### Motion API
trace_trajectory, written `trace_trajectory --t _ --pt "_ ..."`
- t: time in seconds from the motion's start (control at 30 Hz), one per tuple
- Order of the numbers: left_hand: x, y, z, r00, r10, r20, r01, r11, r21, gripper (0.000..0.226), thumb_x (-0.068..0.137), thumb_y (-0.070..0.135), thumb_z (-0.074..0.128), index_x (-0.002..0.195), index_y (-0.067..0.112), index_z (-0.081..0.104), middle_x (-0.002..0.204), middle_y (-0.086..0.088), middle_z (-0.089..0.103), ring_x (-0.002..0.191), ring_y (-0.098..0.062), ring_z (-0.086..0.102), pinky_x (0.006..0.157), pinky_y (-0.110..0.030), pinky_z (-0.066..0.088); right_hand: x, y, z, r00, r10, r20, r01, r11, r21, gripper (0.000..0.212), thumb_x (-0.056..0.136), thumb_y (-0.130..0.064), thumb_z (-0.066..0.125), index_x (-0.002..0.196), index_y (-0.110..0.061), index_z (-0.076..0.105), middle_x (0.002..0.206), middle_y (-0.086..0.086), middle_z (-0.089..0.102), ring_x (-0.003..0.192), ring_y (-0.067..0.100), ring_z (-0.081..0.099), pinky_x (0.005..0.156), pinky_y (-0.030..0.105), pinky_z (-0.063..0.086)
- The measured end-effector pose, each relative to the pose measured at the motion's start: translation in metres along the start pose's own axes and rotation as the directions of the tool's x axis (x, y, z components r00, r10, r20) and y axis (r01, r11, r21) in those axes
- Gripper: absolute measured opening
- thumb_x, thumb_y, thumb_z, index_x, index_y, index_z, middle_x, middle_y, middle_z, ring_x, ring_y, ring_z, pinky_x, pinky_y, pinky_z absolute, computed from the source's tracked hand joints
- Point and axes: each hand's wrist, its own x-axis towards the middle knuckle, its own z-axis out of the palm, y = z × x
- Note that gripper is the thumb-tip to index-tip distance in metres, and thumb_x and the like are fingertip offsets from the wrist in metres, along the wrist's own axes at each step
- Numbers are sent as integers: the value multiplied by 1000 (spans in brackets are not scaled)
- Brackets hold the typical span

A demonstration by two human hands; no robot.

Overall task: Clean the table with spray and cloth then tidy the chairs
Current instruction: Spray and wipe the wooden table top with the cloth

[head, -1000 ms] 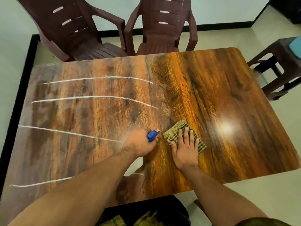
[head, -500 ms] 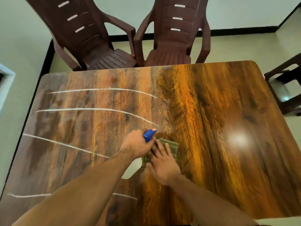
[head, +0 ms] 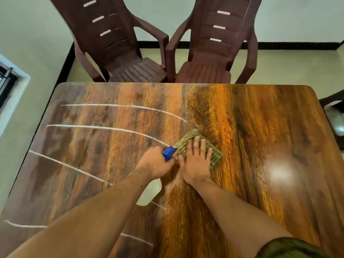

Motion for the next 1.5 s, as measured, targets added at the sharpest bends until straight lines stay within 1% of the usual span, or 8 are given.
trace_trajectory --t 0.1,0.27,0.4,0.77,0.87,1.0,1.37,1.5 --pt "12 6 -6 1000 14 15 -13 1000 -16 30 93 35 65 70 26 48 63 5 54 54 -9 50 51 -20 37 1 15 -6 889 -444 110 453 889 -74 71 102 -60 18 161 -24 4 168 4 -11 152 25 -21 123 56 -7" --pt "44 17 -23 999 -24 41 24 1000 8 34 92 38 65 71 19 47 63 2 52 55 -14 50 54 -27 42 46 19 -13 995 83 -50 -83 997 2 74 100 -61 14 160 -21 0 168 8 -8 154 31 -14 120 58 -13" --pt "75 29 -35 999 -1 37 0 1000 29 33 93 38 64 71 19 48 63 3 53 53 -12 50 51 -24 38 61 28 -15 916 -401 16 401 915 -51 73 101 -60 19 160 -21 3 168 5 -8 153 25 -15 124 56 0" --pt "126 38 -54 998 58 2 -58 997 46 30 92 40 64 74 22 49 65 3 53 54 -12 48 52 -26 37 142 23 -41 989 -100 -106 110 989 99 60 107 -36 25 160 -17 6 168 4 -2 154 22 -9 126 45 -2" --pt "137 38 -58 998 60 -2 -60 996 68 28 92 37 64 73 25 47 66 4 53 55 -11 49 53 -25 39 153 25 -38 916 -400 -43 402 914 52 61 106 -40 24 160 -21 4 169 -1 -4 153 18 -13 126 46 1" --pt "153 42 -65 998 58 2 -58 997 55 28 94 39 64 76 25 48 69 4 53 59 -12 50 56 -26 41 181 33 -48 983 93 -157 -73 989 128 63 106 -42 21 160 -16 5 169 5 -4 154 24 -10 125 46 -4" --pt "190 55 -77 995 34 -95 -49 987 -156 34 91 26 65 66 17 43 58 1 45 53 -16 43 54 -29 40 239 59 -81 942 -335 -13 334 942 -47 62 107 -47 23 161 -24 4 169 -2 -6 155 18 -8 125 40 -3" --pt "194 48 -82 993 44 -113 -57 991 -119 35 93 31 65 68 20 42 61 3 44 53 -14 42 53 -26 37 268 43 -91 982 173 -73 -167 982 84 63 107 -45 18 161 -19 0 168 7 -10 154 28 -11 125 49 -4"
